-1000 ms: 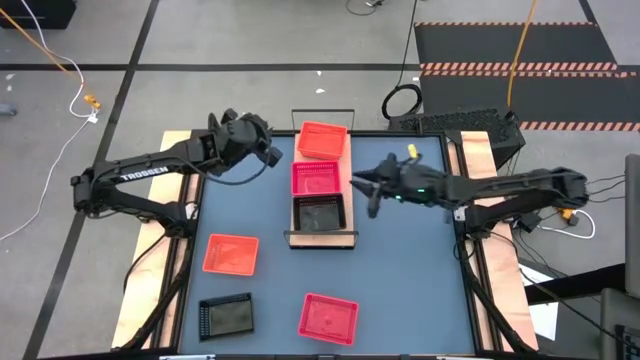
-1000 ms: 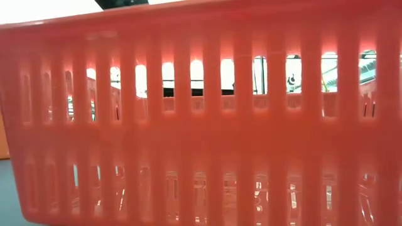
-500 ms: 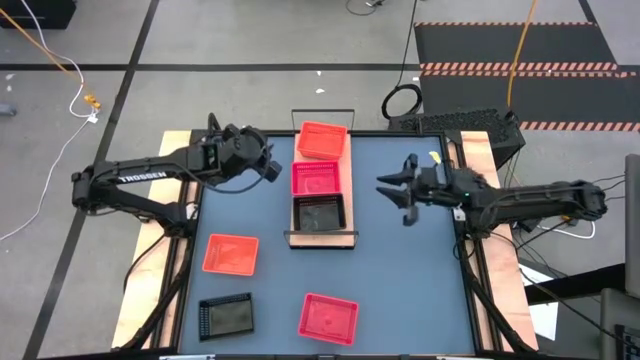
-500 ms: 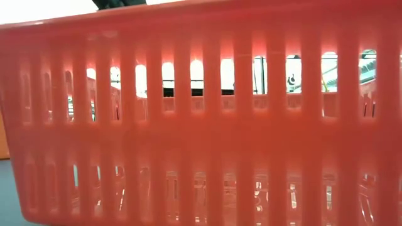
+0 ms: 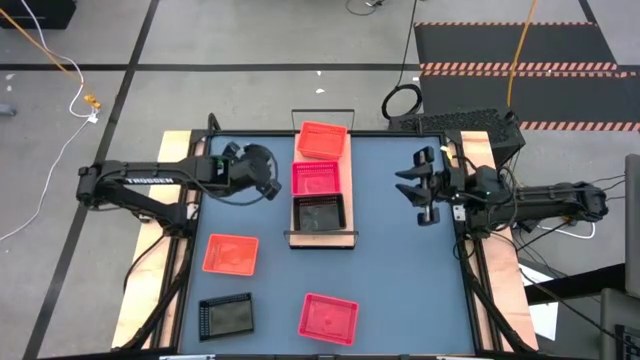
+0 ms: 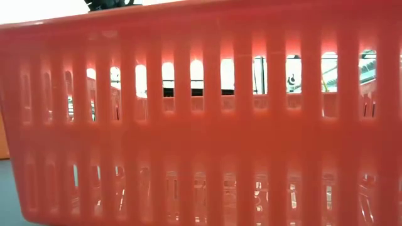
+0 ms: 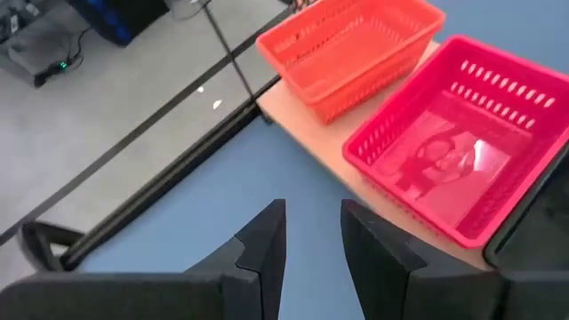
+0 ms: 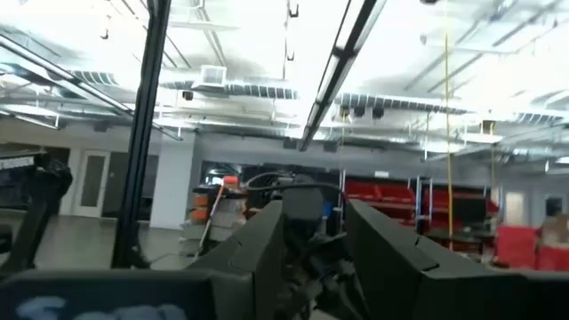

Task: Stack baskets on shelf by color
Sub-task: Stack the orange bin on the stacked orange bins on the shelf

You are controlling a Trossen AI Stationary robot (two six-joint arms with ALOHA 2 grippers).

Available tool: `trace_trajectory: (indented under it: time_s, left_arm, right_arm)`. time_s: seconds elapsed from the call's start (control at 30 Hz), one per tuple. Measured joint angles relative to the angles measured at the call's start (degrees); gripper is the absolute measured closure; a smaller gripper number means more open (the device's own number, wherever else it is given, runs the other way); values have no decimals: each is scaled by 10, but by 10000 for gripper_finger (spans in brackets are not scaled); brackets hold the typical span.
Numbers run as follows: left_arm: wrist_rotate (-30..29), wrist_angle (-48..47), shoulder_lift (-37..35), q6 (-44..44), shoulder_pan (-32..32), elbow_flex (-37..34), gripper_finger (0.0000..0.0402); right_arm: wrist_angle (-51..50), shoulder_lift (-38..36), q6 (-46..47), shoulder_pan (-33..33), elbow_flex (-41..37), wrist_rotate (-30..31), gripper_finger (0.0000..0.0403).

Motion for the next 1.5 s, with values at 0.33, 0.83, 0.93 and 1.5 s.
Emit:
trace_trajectory:
  time_s: [0.33, 0.83, 0.93, 1.5]
  left_arm:
    - [-28, -91, 0, -111, -34, 0, 289]
    - [37, -273, -1, -347, -118, -5, 289]
    - [37, -272, -1, -384, -144, -26, 289]
    - [243, -226, 0, -625, -229, -216, 289]
  right_arm:
    - [25, 0, -44, 0, 0, 18, 284]
    - [20, -13, -52, 0, 0, 31, 284]
    - [19, -19, -51, 0, 0, 31, 284]
    - [-11, -28, -52, 0, 0, 136, 284]
